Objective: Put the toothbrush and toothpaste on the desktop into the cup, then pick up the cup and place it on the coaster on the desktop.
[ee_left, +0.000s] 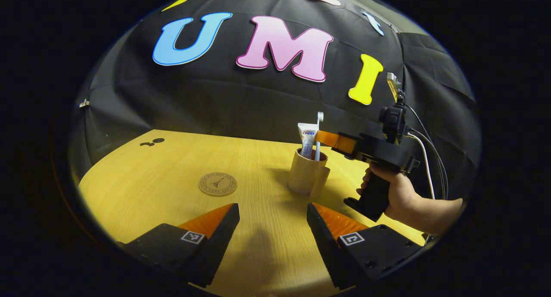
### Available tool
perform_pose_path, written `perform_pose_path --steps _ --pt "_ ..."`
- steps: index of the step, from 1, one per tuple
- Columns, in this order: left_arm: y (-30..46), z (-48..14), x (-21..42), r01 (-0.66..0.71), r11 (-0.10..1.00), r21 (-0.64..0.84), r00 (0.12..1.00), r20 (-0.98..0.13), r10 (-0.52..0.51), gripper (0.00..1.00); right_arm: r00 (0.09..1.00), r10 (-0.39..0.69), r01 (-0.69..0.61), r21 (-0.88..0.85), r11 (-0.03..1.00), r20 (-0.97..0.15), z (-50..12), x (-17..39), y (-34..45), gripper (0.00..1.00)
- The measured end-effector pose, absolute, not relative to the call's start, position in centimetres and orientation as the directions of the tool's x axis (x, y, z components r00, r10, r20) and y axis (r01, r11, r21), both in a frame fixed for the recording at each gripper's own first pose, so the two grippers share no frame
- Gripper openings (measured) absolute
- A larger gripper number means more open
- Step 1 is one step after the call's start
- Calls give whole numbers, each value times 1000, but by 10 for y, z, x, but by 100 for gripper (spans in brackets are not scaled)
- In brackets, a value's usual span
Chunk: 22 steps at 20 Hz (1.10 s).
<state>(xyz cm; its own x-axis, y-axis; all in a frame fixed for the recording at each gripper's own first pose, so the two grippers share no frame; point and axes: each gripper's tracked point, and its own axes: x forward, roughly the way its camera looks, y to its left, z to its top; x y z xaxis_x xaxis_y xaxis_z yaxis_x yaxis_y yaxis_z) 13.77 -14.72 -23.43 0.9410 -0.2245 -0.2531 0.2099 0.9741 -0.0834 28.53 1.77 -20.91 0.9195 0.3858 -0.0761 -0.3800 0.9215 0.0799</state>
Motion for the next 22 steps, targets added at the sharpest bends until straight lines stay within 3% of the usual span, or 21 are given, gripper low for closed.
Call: perform_pose_path --steps 1,2,4,5,7,8,15,22 --pt "-147 -238 136 208 975 -84 940 -257 -223 97 920 385 -379 79 922 -75 -209 281 16 39" --pt "-147 -239 135 205 975 -87 940 -262 -221 98 915 395 -389 87 917 -77 -207 276 16 45" --pt "-148 -240 131 202 975 -90 937 -270 -219 98 911 401 -392 94 915 -97 -206 267 13 82" --pt "-148 -240 130 200 976 -89 937 -272 -218 98 911 399 -389 101 916 -106 -203 263 10 76" --pt "-147 -240 125 196 977 -82 936 -280 -212 97 907 402 -389 116 914 -128 -199 257 10 82" --pt "-145 -239 121 194 978 -76 935 -289 -208 98 902 401 -386 122 915 -159 -197 252 9 96" --pt "-130 -202 84 134 990 -53 940 -308 -143 98 878 368 -386 4 923 -304 -183 236 16 98" --pt "-108 -171 56 81 997 -15 947 -312 -81 98 819 292 -291 82 953 -494 -194 236 13 98"
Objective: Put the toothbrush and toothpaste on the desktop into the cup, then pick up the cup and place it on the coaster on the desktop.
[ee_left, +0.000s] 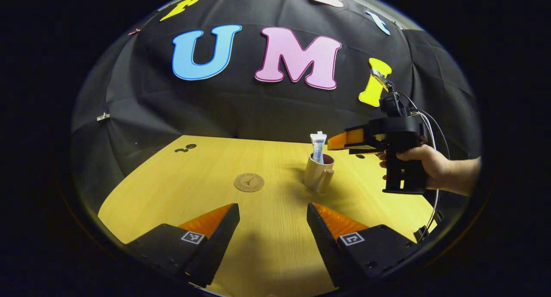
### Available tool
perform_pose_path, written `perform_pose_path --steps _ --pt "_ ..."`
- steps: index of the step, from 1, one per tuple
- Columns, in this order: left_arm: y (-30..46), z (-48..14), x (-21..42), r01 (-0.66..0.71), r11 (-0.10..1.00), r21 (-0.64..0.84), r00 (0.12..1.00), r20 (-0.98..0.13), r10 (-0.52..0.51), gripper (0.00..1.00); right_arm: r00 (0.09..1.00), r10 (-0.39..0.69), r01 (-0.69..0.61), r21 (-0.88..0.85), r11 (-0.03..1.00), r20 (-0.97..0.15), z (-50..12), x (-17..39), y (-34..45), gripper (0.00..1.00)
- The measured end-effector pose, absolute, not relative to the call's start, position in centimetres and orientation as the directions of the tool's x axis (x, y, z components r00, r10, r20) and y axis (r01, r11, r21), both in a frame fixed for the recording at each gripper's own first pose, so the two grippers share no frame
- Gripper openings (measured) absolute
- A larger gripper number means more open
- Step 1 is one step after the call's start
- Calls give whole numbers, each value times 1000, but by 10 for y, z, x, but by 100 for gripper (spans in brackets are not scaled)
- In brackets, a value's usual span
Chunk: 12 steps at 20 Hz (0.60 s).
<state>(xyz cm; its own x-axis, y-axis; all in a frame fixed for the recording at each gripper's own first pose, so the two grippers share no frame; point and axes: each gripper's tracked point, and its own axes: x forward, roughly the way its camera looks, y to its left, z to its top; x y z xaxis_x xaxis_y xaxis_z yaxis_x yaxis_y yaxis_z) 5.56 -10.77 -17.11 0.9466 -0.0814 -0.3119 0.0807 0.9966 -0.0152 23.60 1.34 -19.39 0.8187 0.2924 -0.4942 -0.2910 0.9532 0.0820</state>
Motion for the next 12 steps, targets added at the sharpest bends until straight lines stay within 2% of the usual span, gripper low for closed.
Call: perform_pose_path --steps 6,12 --pt "-97 -160 46 97 995 -12 941 -324 -95 98 738 195 -190 78 979 -646 -213 237 7 98" --pt "-79 -147 38 68 997 -31 948 -311 -74 98 608 80 -81 39 996 -790 -245 231 9 98"
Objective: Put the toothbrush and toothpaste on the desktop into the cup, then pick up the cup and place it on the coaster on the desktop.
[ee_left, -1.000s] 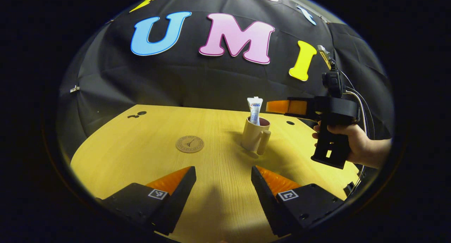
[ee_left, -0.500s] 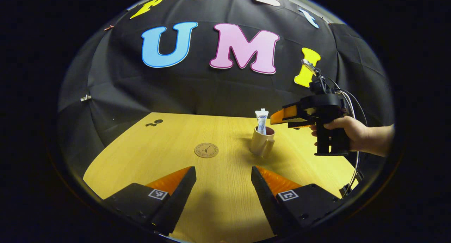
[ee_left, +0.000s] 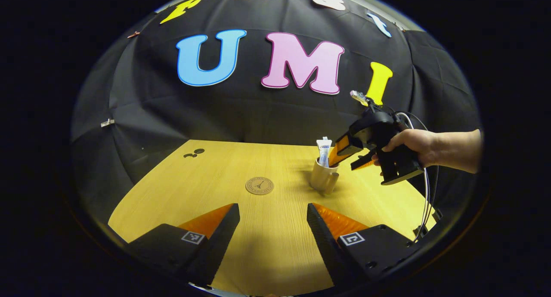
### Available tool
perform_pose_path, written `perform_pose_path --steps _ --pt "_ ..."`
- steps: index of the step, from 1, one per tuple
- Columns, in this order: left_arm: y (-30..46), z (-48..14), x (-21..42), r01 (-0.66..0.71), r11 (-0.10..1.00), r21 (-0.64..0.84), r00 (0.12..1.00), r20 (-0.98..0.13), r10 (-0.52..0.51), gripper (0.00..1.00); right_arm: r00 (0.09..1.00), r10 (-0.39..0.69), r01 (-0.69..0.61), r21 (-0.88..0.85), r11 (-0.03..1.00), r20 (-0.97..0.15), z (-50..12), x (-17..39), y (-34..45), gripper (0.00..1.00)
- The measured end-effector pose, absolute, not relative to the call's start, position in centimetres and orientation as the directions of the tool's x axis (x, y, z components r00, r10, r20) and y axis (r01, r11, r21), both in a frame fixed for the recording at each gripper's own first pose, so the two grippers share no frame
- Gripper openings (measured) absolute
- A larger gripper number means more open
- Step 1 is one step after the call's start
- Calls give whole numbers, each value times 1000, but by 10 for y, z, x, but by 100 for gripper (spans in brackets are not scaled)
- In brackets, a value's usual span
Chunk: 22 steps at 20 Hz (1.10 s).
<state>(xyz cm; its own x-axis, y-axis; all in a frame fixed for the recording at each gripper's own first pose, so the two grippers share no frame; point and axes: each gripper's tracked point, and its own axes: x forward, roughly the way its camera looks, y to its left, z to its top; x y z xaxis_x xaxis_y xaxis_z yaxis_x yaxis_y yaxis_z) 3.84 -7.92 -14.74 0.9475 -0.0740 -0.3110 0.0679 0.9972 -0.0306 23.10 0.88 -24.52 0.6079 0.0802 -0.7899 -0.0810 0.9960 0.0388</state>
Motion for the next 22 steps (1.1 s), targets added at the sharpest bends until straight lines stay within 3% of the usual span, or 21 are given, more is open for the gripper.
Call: perform_pose_path --steps 13,17,21,22 --pt "-41 -177 30 27 991 -134 914 -399 -79 98 422 -72 -51 -103 993 -904 -308 236 21 96" --pt "-34 -187 31 30 992 -125 902 -424 -81 98 396 -83 -45 -109 993 -914 -318 236 22 86" --pt "-36 -189 36 55 991 -123 898 -429 -103 98 379 -97 -51 -126 991 -920 -324 234 21 61" --pt "-38 -189 36 65 990 -123 896 -429 -112 98 386 -90 -52 -119 992 -918 -323 235 24 70"
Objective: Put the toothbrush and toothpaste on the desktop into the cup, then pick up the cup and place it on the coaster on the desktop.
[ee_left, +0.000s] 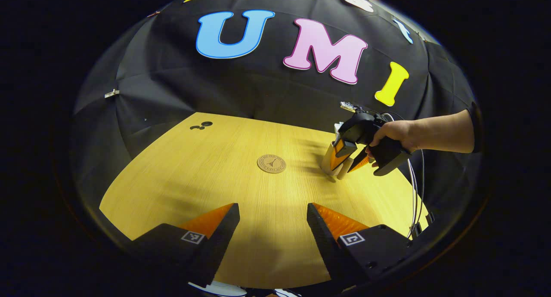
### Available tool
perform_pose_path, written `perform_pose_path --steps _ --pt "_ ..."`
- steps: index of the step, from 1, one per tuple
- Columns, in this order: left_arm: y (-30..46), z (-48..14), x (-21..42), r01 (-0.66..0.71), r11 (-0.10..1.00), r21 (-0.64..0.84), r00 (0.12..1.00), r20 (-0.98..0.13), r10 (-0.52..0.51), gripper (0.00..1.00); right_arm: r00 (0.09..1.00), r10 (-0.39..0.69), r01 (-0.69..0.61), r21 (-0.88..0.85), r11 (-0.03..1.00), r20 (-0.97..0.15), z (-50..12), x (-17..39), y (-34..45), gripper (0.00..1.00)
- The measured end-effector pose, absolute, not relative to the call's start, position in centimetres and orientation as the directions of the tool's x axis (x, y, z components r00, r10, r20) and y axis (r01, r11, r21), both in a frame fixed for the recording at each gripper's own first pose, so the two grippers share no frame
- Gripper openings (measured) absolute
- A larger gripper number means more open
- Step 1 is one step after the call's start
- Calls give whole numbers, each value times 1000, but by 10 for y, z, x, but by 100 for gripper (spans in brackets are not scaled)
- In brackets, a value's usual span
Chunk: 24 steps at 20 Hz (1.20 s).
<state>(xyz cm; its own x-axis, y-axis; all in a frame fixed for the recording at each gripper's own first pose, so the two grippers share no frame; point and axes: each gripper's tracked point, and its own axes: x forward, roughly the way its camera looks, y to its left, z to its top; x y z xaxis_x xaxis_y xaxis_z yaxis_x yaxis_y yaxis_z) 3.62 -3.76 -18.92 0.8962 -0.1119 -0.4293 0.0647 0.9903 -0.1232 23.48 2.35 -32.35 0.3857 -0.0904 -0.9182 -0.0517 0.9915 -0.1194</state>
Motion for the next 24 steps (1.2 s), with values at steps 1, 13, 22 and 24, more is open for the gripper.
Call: perform_pose_path --steps 1,13,22,24 --pt "-38 -189 37 71 990 -125 895 -430 -119 98 389 -89 -49 -117 992 -917 -323 236 25 70" --pt "-46 -202 35 107 987 -118 870 -469 -150 98 343 -92 -73 -124 990 -935 -327 228 19 27" --pt "-38 -203 36 92 988 -121 872 -469 -139 98 409 -26 -73 -61 995 -912 -314 236 40 24" --pt "-36 -204 37 96 987 -132 873 -464 -147 98 427 3 -82 -36 996 -904 -304 241 51 25"
